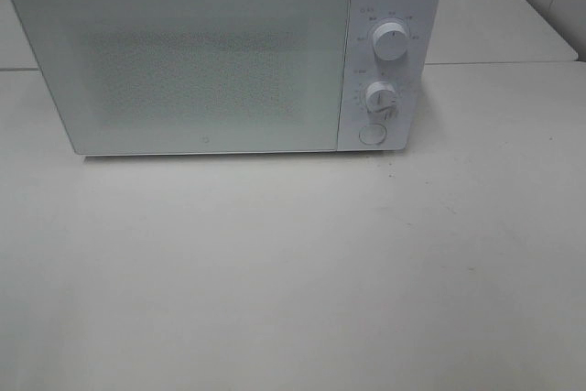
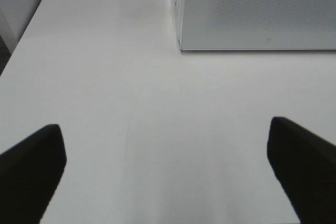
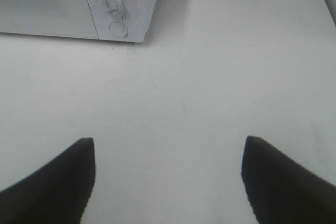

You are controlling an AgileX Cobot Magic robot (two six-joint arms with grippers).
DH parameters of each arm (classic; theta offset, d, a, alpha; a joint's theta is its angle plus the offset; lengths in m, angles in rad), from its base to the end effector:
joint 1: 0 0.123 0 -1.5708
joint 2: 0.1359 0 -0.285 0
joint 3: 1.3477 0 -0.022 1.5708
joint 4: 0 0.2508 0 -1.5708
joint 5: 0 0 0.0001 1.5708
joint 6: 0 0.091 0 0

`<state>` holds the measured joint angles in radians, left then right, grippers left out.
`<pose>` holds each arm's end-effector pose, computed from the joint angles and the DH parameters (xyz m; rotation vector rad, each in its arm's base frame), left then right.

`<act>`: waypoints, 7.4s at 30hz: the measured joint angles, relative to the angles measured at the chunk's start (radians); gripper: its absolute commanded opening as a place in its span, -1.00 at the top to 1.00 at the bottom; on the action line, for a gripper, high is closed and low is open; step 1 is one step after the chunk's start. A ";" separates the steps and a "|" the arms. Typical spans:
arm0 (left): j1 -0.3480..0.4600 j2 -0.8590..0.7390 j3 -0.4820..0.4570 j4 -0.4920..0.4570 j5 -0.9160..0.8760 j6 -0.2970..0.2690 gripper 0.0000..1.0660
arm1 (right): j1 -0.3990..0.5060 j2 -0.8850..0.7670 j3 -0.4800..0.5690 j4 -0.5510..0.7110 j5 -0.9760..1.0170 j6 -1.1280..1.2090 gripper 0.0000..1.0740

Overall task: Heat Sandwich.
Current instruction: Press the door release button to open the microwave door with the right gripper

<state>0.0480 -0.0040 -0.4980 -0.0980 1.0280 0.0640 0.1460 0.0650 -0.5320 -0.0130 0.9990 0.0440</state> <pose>-0.0037 -0.0078 0.2797 0.0188 2.0060 -0.0450 0.0046 -0.0003 0.2913 -0.1030 2.0145 0.1053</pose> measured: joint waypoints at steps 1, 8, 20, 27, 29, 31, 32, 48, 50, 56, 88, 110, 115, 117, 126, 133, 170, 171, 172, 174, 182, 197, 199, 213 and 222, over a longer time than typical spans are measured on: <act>0.000 0.000 0.000 0.000 0.000 0.000 -0.90 | 0.000 -0.028 0.004 -0.003 0.003 0.004 -0.41; 0.000 0.000 0.000 0.000 0.000 0.000 -0.90 | 0.000 -0.068 0.026 -0.003 0.038 0.007 -0.40; 0.000 0.000 0.000 0.000 0.000 0.000 -0.90 | 0.000 -0.068 0.026 -0.003 0.045 0.007 -0.39; 0.000 0.000 0.000 0.000 0.000 0.000 -0.90 | 0.000 -0.068 0.026 -0.003 0.045 0.007 -0.39; 0.000 0.000 0.000 0.000 0.000 0.000 -0.90 | 0.000 -0.068 0.026 -0.003 0.045 0.007 -0.39; 0.000 0.000 0.000 0.000 0.000 0.000 -0.90 | 0.000 -0.068 0.021 -0.003 0.041 0.007 -0.39; 0.000 0.000 0.000 0.000 0.000 0.000 -0.90 | 0.000 -0.068 0.021 -0.003 0.041 0.007 -0.39; 0.000 0.000 0.000 0.000 0.000 0.000 -0.90 | 0.000 0.215 -0.004 0.000 -0.223 0.009 -0.39; 0.000 0.000 0.000 0.000 0.000 0.000 -0.90 | 0.000 0.257 -0.004 0.000 -0.266 0.009 -0.39; 0.000 0.000 0.000 0.000 0.000 0.000 -0.90 | 0.000 0.417 -0.004 0.000 -0.421 0.009 -0.39; 0.000 0.000 0.000 0.000 0.000 0.000 -0.90 | 0.000 0.992 -0.002 -0.010 -1.184 0.009 -0.39; 0.000 0.000 0.000 0.000 0.000 0.000 -0.90 | 0.101 1.283 0.144 0.305 -1.764 -0.304 -0.39; 0.000 0.000 0.000 0.000 0.000 0.000 -0.90 | 0.194 1.355 0.149 0.367 -1.843 -0.325 -0.39; 0.000 0.000 0.000 0.000 0.000 0.000 -0.90 | 0.230 1.384 0.149 0.378 -1.871 -0.328 -0.39; 0.000 0.000 0.000 0.000 0.000 0.000 -0.90 | 0.393 1.512 0.147 0.509 -1.991 -0.327 -0.39; 0.000 0.000 0.000 0.000 0.000 0.000 -0.90 | 0.501 1.592 0.147 0.619 -2.061 -0.322 -0.39; 0.000 0.000 0.000 0.000 0.000 0.000 -0.90 | 0.631 1.694 0.109 0.778 -2.088 0.268 -0.39; 0.000 0.000 0.000 0.000 0.000 0.000 -0.90 | 0.631 1.694 0.109 0.778 -2.085 0.379 -0.39; 0.000 0.000 0.000 0.000 0.000 0.000 -0.90 | 0.631 1.694 0.109 0.778 -2.085 0.443 -0.39; 0.000 0.000 0.000 0.000 0.000 0.000 -0.90 | 0.631 1.694 0.109 0.778 -2.084 0.511 -0.39; 0.000 0.000 0.000 0.000 0.000 0.000 -0.90 | 0.631 1.694 0.109 0.786 -2.016 1.041 -0.26; 0.000 0.000 0.000 0.000 0.000 0.000 -0.90 | 0.631 1.694 0.109 0.791 -1.987 1.175 1.00; 0.000 0.000 0.000 0.000 0.000 0.000 -0.90 | 0.631 1.694 0.109 0.792 -1.985 1.194 1.00; 0.000 0.000 0.000 0.000 0.000 0.000 -0.90 | 0.631 1.736 0.107 0.790 -1.982 1.276 1.00; 0.000 0.000 0.000 0.000 0.000 0.000 -0.90 | 0.593 1.796 0.064 0.724 -1.980 1.304 1.00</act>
<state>0.0480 -0.0040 -0.4980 -0.0980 1.0280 0.0640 0.7390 1.8610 -0.4680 0.7110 -0.9810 1.3480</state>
